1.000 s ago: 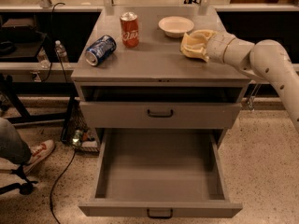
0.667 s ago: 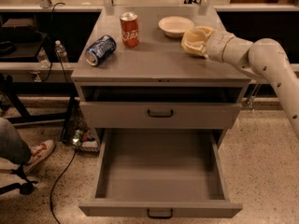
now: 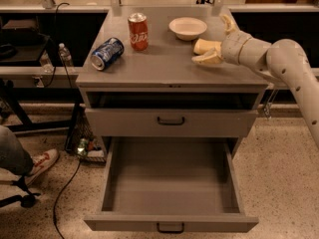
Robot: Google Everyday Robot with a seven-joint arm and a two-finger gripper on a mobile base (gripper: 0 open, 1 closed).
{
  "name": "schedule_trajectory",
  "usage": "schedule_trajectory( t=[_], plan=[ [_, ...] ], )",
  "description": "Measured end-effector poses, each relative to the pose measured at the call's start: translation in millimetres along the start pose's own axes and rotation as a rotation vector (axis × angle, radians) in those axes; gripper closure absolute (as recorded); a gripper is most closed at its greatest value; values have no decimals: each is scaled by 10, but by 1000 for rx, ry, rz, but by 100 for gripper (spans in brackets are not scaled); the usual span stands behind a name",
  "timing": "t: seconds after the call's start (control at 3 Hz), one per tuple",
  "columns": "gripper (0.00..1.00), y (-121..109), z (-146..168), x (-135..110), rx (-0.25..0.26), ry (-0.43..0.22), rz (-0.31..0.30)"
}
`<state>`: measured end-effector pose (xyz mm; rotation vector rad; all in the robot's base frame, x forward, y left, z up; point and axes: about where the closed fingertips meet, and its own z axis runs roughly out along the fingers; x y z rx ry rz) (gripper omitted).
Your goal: Pick sponge from middle drawer and place on counter
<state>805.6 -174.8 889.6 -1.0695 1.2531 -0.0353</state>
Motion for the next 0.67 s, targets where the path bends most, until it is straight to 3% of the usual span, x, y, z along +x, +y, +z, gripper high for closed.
schedule_trajectory(
  t=[0.33,0.67],
  plan=[
    [0,-107,-94,-50,19,-1,-17],
    [0,-357,-359,-119,77,21,-39]
  ],
)
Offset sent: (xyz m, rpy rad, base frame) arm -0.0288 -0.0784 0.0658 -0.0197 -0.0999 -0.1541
